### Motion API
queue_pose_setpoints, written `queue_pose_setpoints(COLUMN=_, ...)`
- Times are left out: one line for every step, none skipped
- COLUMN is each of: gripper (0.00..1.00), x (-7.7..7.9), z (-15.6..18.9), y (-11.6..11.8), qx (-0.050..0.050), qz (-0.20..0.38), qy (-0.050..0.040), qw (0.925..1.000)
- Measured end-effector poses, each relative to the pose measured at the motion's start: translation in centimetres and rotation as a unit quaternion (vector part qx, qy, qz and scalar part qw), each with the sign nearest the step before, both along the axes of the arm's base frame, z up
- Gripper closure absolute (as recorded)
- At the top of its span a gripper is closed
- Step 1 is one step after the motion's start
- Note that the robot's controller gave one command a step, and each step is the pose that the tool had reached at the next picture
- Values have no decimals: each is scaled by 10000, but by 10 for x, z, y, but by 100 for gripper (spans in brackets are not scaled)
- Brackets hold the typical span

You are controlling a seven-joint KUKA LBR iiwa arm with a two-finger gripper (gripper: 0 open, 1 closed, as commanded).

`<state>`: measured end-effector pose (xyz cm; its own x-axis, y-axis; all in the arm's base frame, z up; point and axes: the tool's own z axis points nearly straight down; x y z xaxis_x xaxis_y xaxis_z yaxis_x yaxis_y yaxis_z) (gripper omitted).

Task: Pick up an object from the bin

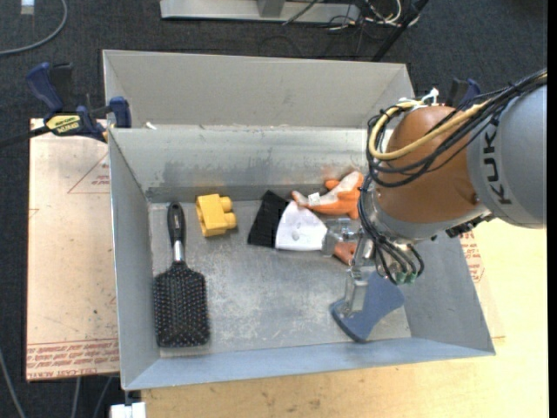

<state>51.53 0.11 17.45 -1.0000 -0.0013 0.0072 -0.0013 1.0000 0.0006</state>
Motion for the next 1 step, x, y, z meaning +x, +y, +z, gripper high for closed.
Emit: queue_pose_setpoints(gripper=0, x=2, z=4, y=0, qx=0, qz=0, qy=-41, qw=10000)
